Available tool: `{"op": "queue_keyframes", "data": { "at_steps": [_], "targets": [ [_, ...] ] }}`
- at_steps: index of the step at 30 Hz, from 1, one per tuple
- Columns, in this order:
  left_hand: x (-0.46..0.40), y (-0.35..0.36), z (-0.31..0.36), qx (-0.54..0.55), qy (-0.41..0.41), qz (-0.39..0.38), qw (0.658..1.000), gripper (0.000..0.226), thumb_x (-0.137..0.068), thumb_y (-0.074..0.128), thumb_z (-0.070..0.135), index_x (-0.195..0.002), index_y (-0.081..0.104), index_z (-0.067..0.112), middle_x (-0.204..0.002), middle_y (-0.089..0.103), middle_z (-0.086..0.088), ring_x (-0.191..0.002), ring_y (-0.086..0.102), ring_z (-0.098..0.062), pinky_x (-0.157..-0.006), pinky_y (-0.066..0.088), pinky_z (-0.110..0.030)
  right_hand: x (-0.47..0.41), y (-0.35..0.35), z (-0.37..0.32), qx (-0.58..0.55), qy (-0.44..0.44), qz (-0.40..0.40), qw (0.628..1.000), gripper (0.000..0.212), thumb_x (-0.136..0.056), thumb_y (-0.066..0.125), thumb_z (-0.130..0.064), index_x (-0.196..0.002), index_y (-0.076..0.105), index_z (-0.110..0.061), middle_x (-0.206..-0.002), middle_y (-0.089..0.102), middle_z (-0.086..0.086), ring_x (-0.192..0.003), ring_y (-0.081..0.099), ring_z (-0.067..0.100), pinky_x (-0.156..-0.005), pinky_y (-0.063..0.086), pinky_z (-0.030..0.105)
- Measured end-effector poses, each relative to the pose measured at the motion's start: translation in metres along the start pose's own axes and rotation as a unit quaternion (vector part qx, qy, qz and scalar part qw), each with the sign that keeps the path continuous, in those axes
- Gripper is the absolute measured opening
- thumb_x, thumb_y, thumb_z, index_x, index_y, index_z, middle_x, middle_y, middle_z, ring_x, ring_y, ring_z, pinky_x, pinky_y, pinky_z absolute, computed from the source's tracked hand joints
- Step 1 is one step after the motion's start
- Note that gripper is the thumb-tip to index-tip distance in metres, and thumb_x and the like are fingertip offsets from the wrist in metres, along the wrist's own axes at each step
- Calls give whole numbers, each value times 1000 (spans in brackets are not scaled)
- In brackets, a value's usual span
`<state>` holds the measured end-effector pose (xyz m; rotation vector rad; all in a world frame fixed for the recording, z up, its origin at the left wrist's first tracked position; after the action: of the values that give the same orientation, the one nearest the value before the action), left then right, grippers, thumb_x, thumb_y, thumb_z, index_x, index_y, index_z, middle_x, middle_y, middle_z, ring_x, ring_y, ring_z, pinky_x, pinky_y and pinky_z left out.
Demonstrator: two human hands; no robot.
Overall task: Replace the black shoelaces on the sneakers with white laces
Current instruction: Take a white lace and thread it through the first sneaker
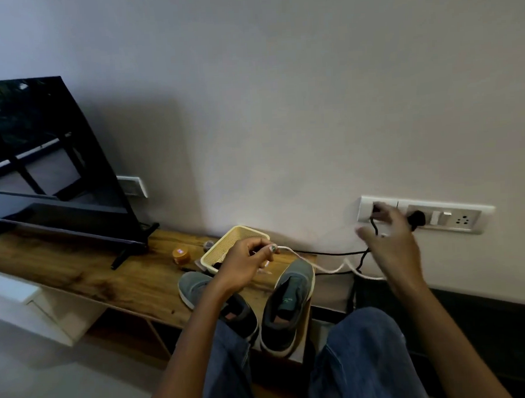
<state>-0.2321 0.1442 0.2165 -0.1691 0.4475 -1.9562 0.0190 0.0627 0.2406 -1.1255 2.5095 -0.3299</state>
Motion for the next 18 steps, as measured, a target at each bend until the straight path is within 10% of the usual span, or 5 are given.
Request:
{"op": "queue_keyframes", "data": {
  "at_steps": [6, 11, 18],
  "targets": [
    [-3, 25, 11, 8, 37, -43, 998, 14, -96, 56, 16, -92, 69, 19, -79, 67, 9, -71, 58, -1, -65, 47, -19, 54, 88, -27, -81, -50, -310, 946, 17, -90, 65, -18, -105, 66, -25, -97, 69, -10, -88, 63, -2, -76, 49, 12],
    [0, 13, -4, 4, 17, -37, 999, 15, -95, 58, 16, -94, 73, 15, -71, 62, 12, -64, 52, -3, -59, 41, -16, 41, 82, -12, -77, -17, -225, 971, 12, -92, 61, -12, -87, 71, -14, -62, 61, -5, -53, 54, -1, -55, 41, 9],
    [3, -2, -34, -19, -16, -37, 999, 18, -95, 57, 14, -91, 73, 19, -71, 62, 14, -67, 52, -2, -66, 42, -23, 15, 51, 8, -77, 7, -96, 992, 11, -93, 59, -20, -89, 70, -19, -71, 65, 6, -67, 58, 10, -62, 44, 17]
  ]
}}
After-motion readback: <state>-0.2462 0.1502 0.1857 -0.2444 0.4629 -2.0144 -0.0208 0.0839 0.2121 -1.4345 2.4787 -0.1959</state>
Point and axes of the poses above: each hand's wrist, its own x-axis away from the middle knuckle, its own y-axis out of the palm, z = x × y, the point moved 6 cm from there along -x, towards the middle knuckle
